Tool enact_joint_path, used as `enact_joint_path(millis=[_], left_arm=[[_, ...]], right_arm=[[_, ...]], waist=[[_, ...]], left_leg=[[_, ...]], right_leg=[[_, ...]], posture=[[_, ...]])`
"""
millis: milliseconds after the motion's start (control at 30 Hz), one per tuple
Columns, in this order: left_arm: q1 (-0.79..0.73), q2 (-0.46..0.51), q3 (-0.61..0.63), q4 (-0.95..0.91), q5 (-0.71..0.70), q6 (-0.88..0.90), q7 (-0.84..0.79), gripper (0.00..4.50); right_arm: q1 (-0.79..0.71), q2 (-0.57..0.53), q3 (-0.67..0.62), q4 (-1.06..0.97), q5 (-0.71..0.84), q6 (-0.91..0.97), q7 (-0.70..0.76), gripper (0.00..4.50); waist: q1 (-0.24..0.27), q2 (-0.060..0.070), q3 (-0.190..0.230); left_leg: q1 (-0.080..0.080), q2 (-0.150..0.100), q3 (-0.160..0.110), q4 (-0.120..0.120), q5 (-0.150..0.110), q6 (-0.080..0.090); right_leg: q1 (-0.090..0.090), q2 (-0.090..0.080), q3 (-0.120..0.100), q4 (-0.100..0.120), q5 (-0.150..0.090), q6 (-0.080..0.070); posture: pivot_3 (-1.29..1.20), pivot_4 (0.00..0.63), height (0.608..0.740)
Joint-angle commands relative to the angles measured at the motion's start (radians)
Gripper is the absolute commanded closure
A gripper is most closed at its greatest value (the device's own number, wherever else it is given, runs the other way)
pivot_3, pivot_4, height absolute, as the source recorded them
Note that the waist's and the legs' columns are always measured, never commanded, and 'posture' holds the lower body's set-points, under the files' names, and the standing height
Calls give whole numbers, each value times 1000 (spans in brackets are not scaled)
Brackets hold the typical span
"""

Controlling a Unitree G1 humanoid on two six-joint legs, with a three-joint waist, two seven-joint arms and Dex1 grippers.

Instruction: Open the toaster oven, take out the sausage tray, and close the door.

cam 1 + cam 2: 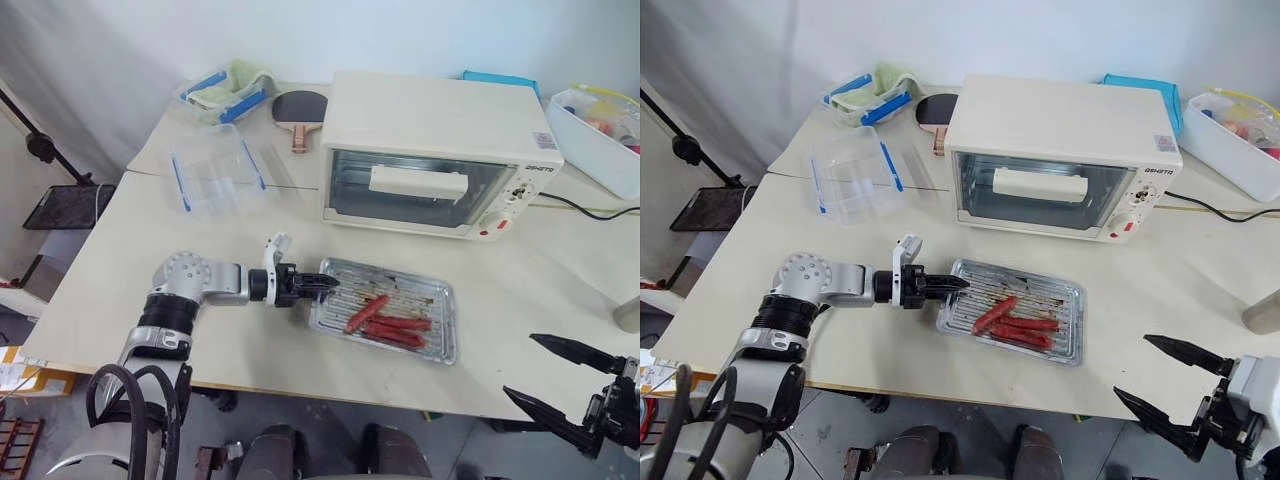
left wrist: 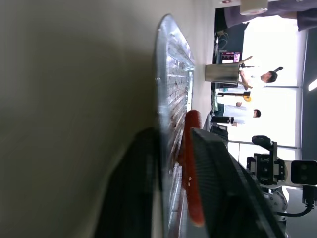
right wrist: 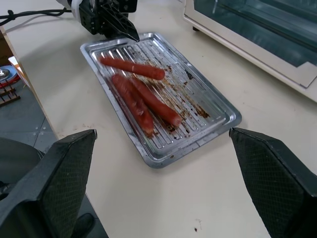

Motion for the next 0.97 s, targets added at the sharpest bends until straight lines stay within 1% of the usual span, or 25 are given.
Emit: enact_joint_path(millis=[33, 67, 133, 167, 200, 233, 333, 400, 433, 500, 533, 567, 633, 733, 767, 833, 967], left_arm=[[18, 13, 28, -29, 56, 35, -51, 1844], [25, 17, 34, -45, 68, 41, -62, 1580], [62, 69, 45, -131, 81, 46, -104, 946], [89, 106, 42, -188, 96, 24, -137, 681], [115, 142, 40, -238, 107, 4, -171, 324], [140, 173, 45, -278, 119, -15, -193, 96], [209, 278, 40, -380, 147, -58, -291, 44], [277, 375, 50, -462, 180, -133, -380, 44], [302, 406, 52, -489, 197, -167, -413, 44], [426, 488, 59, -599, 356, -492, -531, 44], [485, 508, 78, -626, 423, -657, -594, 44], [532, 517, 105, -641, 464, -783, -645, 44], [588, 523, 136, -635, 524, -954, -702, 44], [624, 511, 168, -590, 594, -1188, -796, 44], [621, 503, 172, -572, 604, -1231, -815, 44], [611, 490, 180, -545, 607, -1269, -838, 44], [615, 478, 167, -560, 595, -1255, -865, 44]], right_arm=[[-29, -15, 19, 8, 3, 1, -7, 0], [-38, -18, 26, 12, 2, 2, -7, 0], [-75, -33, 46, 36, -3, 1, -2, 0], [-91, -39, 51, 49, -5, 1, 1, 0], [-105, -46, 56, 61, -8, 0, 4, 0], [-119, -51, 61, 73, -10, -2, 6, 0], [-160, -66, 75, 103, -16, -3, 10, 0], [-200, -79, 88, 130, -15, 1, 12, 0], [-212, -82, 92, 139, -15, 2, 14, 0], [-247, -103, 104, 164, -12, 7, 36, 0], [-268, -115, 110, 176, -8, 10, 44, 0], [-289, -127, 114, 187, -4, 15, 49, 0], [-328, -146, 121, 204, 8, 29, 54, 0], [-365, -177, 130, 213, 23, 52, 86, 0], [-373, -184, 133, 216, 24, 58, 95, 0], [-379, -195, 139, 207, 35, 72, 114, 0], [-392, -196, 149, 207, 30, 76, 130, 0]], waist=[[-2, 0, 0], [-3, 0, 0], [-8, -1, 0], [-13, -1, 0], [-23, -1, 1], [-29, -1, 0], [-40, -1, 1], [-45, -2, 1], [-50, -2, 1], [-51, -1, 1], [-51, -1, 1], [-52, -1, 1], [-50, -1, 1], [-39, -1, 1], [-34, -1, 1], [-26, -1, 1], [-25, -1, 1]], left_leg=[[0, 0, 0, -1, 1, 2], [0, 1, 0, -1, 2, 3], [0, 1, 0, -1, 2, 3], [0, 1, 0, -1, 2, 3], [0, 2, 0, -1, 2, 2], [1, 3, 0, -2, 2, 2], [5, 4, 4, -5, 3, 0], [6, 5, 4, -5, 3, -1], [6, 6, 4, -5, 2, -2], [7, 6, 4, -6, 2, -3], [6, 6, 5, -7, -1, -8], [6, 5, 5, -7, -1, -8], [4, 5, 7, -9, -2, -8], [-7, 4, 6, -6, 0, -5], [-7, 4, 6, -6, 2, -1], [-7, 4, 6, -6, 2, -1], [-7, 2, 8, -6, 2, 3]], right_leg=[[0, 0, 0, 0, 0, 0], [0, 1, 0, 0, 0, 0], [0, 1, 0, 0, 0, 0], [0, 1, 0, 0, 0, 0], [-1, 1, 0, 0, 0, 0], [-1, 2, 0, 0, 0, 0], [0, 3, 2, 0, -1, -2], [0, 4, 3, 1, -2, -3], [0, 4, 3, 2, -2, -4], [-1, 3, 4, 1, -2, -5], [-3, -1, 5, 0, -3, -5], [-5, -6, 5, 0, -3, -6], [-8, -7, 4, -1, -3, -6], [-16, -9, 4, 1, -3, -6], [-16, -9, 3, 2, -3, -6], [-16, -8, 1, 2, -3, -6], [-16, -5, -1, 7, -3, -5]], posture=[[0, 150, 740], [0, 150, 740], [0, 150, 740], [0, 150, 740], [0, 150, 740], [0, 150, 740], [0, 150, 740], [0, 150, 740], [0, 150, 740], [0, 150, 740], [0, 150, 740], [0, 150, 740], [0, 150, 740], [0, 150, 740], [0, 150, 740], [0, 150, 740], [0, 150, 740]])
